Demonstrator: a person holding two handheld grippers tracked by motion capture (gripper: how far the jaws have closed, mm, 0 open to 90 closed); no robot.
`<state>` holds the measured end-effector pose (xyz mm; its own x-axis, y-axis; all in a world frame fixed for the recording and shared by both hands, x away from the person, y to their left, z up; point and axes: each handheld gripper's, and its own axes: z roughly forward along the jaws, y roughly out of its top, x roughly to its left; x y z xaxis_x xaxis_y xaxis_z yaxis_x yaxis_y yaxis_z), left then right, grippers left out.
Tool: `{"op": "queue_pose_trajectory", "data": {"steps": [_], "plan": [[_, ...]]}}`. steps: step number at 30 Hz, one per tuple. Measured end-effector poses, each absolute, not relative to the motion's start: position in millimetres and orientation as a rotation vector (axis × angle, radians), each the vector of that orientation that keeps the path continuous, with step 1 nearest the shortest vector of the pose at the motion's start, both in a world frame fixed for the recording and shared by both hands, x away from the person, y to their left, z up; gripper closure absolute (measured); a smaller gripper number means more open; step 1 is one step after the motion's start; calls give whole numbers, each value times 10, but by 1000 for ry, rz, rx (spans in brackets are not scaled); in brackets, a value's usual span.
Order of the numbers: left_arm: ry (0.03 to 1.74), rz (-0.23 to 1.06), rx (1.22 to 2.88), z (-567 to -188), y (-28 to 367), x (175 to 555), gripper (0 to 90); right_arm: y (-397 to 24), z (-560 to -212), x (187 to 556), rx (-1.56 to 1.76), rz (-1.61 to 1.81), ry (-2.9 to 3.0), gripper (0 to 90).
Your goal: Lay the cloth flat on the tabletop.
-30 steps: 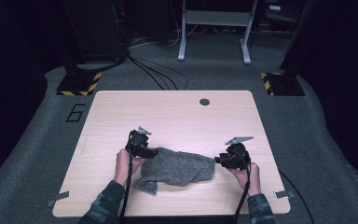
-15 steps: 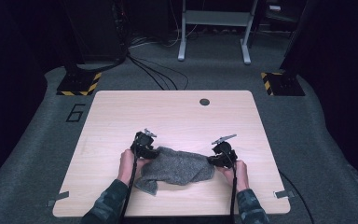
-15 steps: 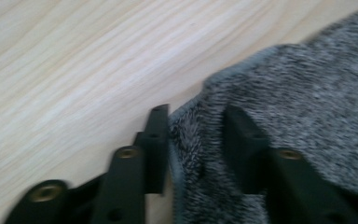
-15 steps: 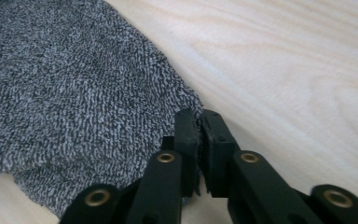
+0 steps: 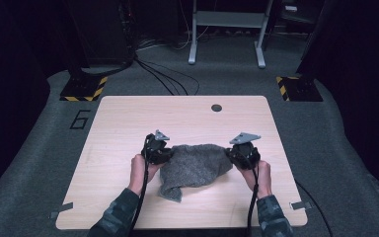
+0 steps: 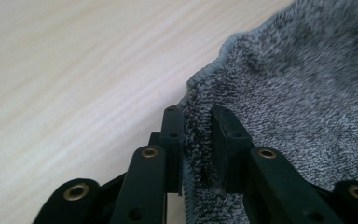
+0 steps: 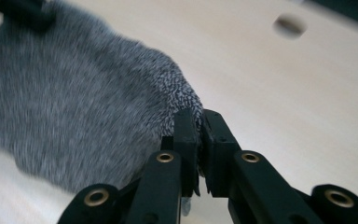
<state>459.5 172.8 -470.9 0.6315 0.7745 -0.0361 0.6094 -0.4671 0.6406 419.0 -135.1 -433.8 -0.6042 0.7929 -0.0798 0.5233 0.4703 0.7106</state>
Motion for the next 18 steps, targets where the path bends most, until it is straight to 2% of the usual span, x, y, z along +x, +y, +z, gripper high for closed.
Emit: {"op": "queue_pose_trajectory", "data": {"steps": [4,6,10,14,18], "plan": [[1139,301,2280,-4916,1758,4647,662,-1300,-4815,4211,1153,785,2480,809],[1174,290,2291,-4975,1784,4660,589,-1306,-4927,4209,1173,784,2510,771],[1196,298,2273,-4974,1824,4666,434,-1382,-4876,4249,1216,823,2535,595],[1202,286,2256,-4949,1857,4679,352,-1514,-4695,4313,1228,945,2522,520],[1199,263,2279,-4979,1852,4711,328,-1563,-4603,4394,1303,994,2495,508]]}}
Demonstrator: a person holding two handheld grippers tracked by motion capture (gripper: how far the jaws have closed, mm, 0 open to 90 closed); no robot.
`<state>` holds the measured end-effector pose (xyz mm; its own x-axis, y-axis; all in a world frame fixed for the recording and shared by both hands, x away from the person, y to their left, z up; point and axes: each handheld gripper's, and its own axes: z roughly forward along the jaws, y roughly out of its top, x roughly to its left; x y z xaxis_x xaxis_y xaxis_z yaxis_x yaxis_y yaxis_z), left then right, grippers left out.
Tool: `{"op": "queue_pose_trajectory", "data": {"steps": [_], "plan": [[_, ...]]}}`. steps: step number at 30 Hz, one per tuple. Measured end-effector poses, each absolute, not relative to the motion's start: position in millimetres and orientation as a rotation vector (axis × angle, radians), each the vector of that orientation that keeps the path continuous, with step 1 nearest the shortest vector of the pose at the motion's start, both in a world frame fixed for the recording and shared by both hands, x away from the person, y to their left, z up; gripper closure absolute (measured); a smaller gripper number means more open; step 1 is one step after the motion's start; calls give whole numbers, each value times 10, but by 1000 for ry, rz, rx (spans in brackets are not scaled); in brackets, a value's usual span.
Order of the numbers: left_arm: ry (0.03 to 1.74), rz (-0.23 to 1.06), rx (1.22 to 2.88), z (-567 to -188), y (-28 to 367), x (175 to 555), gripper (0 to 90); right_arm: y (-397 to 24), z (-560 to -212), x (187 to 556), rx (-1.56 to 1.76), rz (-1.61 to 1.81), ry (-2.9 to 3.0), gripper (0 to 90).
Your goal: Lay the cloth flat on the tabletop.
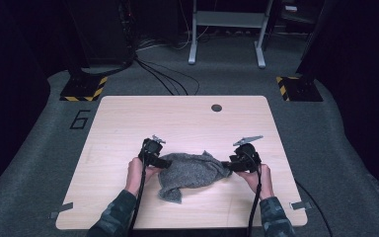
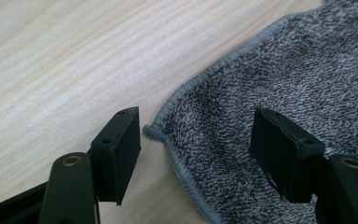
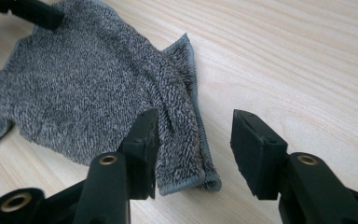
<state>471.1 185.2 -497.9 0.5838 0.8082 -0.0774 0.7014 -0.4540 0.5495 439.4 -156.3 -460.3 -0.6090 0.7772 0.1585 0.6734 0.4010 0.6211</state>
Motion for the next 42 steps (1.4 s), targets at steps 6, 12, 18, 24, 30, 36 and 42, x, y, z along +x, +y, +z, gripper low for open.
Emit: {"op": "queue_pose_trajectory", "data": {"steps": [6,12,18,24,30,36,42], "plan": [[1179,293,2302,-5010,1824,4706,407,-1536,-4834,4483,1420,948,2565,594],[1124,340,2320,-5009,1792,4686,729,-1557,-4894,4485,1416,987,2531,850],[1088,386,2277,-4925,1808,4641,827,-1548,-4753,4439,1354,1011,2466,868],[1071,366,2262,-4838,1869,4592,825,-1567,-4632,4394,1310,1045,2437,871],[1067,336,2256,-4822,1918,4538,831,-1541,-4574,4305,1289,1052,2438,874],[1062,330,2269,-4798,1934,4530,845,-1523,-4557,4295,1283,1043,2442,880],[1075,319,2269,-4826,1942,4691,855,-1473,-4539,4460,1249,982,2459,884]]}}
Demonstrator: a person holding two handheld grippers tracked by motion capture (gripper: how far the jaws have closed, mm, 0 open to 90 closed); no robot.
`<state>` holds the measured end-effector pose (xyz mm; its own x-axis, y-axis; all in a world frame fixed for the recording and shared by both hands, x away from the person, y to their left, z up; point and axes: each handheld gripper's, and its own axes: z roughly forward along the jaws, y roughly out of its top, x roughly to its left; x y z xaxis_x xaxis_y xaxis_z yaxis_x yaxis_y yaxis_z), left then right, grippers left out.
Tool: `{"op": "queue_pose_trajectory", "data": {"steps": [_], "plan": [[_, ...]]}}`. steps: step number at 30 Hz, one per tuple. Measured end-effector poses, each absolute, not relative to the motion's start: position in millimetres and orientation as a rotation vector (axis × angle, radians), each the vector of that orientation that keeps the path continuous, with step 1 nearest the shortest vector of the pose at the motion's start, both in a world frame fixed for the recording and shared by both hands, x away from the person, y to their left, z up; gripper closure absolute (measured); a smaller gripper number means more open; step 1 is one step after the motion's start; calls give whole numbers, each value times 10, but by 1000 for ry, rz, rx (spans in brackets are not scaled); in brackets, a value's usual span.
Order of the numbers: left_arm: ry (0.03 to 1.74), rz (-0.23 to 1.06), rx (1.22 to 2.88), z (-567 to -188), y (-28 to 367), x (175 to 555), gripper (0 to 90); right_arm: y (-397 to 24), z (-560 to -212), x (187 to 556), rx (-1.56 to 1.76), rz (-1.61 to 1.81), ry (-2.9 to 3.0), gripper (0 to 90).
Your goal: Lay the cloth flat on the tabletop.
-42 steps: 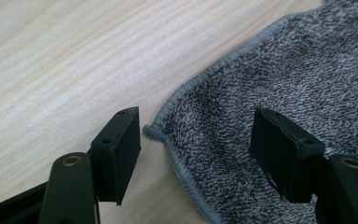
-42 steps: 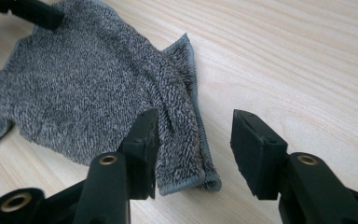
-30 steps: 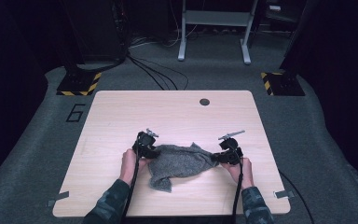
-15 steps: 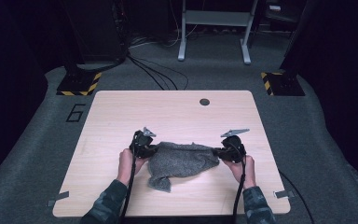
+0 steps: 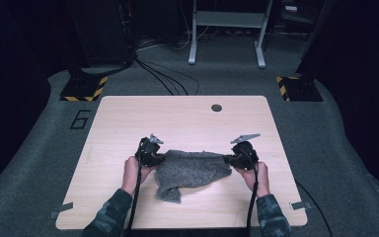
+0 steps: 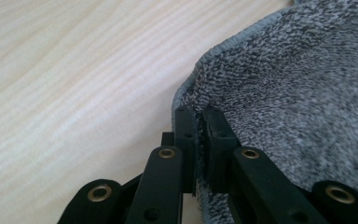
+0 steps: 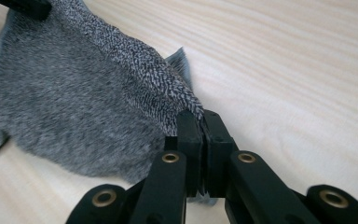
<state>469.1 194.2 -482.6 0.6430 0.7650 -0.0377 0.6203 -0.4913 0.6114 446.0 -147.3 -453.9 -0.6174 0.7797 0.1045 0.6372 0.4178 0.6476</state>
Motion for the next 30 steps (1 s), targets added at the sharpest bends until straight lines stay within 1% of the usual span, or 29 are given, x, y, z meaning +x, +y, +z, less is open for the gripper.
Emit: {"op": "queue_pose_trajectory", "data": {"steps": [2,5,7,9,11,12,13,14,16,18,21,24,27,30], "plan": [[1069,353,2279,-4752,1934,4843,856,-1458,-4497,4589,1236,964,2457,885],[1058,425,2256,-4527,1921,5087,856,-1427,-4347,4841,1205,946,2431,885],[1041,522,2221,-4193,1903,5272,857,-1415,-4136,5045,1181,946,2390,885],[1014,611,2180,-3871,1909,5369,856,-1390,-3780,5222,1157,980,2320,885],[963,727,2120,-3479,1914,5387,856,-1372,-3466,5292,1109,1011,2254,884],[944,760,2100,-3373,1915,5369,855,-1365,-3261,5296,1087,1024,2216,883],[911,809,2079,-3233,1922,5323,855,-1373,-3156,5289,1047,1029,2199,882],[887,836,2068,-3167,1930,5273,854,-1375,-3018,5248,1010,1038,2176,881],[857,862,2055,-3165,1940,5157,851,-1389,-2928,5155,981,1063,2159,879],[835,859,2067,-3301,1948,5041,846,-1390,-3006,5027,959,1067,2164,876],[818,820,2106,-3668,1955,4863,839,-1393,-3342,4815,952,1053,2202,873],[836,735,2150,-4115,1971,4688,826,-1408,-3814,4612,979,1041,2264,866],[866,627,2195,-4524,2005,4490,793,-1416,-4269,4404,1039,1018,2331,854],[885,513,2231,-4809,2033,4278,725,-1440,-4558,4218,1079,1008,2377,814]]}}
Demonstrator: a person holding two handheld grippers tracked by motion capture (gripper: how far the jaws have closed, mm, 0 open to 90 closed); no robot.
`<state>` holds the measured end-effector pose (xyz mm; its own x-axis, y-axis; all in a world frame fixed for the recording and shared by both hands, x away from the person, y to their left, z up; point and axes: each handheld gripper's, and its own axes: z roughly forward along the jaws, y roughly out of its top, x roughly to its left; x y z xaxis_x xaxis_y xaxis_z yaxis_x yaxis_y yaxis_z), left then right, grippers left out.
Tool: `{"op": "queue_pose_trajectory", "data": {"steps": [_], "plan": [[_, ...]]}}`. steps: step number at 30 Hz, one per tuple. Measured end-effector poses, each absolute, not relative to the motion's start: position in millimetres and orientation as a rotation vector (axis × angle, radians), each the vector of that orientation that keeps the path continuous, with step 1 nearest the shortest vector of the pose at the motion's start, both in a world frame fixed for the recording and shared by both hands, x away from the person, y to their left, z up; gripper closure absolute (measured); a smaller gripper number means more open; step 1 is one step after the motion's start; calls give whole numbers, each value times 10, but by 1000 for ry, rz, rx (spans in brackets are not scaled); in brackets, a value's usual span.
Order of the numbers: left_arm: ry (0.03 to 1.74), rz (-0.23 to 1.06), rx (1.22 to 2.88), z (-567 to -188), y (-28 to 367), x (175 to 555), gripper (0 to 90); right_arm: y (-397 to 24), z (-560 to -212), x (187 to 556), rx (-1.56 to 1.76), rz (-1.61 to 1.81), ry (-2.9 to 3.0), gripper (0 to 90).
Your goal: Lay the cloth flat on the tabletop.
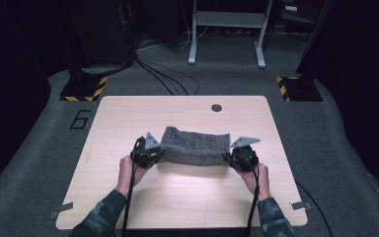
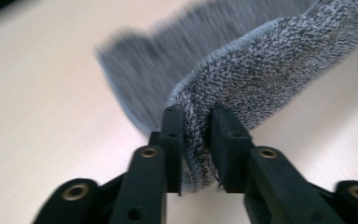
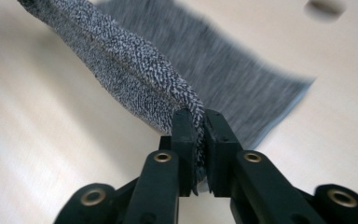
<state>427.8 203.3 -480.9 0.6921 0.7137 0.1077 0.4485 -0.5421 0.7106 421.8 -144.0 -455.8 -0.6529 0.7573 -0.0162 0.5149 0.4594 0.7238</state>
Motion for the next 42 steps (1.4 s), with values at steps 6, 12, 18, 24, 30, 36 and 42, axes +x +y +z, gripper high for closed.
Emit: {"op": "queue_pose_trajectory", "data": {"steps": [6,12,18,24,30,36,42], "plan": [[898,377,2216,-4942,2156,3890,537,-1531,-4761,3846,1120,1009,2459,684],[905,395,2145,-4700,2319,3763,409,-1687,-4594,3713,1133,1083,2424,554],[972,483,2159,-4667,2262,4126,338,-1620,-4628,4014,1216,1011,2358,464],[1014,428,2259,-4994,2076,4302,286,-1393,-4938,4270,1279,860,2417,322],[1009,453,2305,-5113,2048,4196,253,-1338,-5016,4174,1263,793,2445,266],[1024,482,2289,-5127,2057,4131,235,-1342,-5043,3946,1218,770,2479,244],[1039,494,2280,-5133,2065,4065,226,-1440,-5019,3728,1207,765,2505,228]]}}
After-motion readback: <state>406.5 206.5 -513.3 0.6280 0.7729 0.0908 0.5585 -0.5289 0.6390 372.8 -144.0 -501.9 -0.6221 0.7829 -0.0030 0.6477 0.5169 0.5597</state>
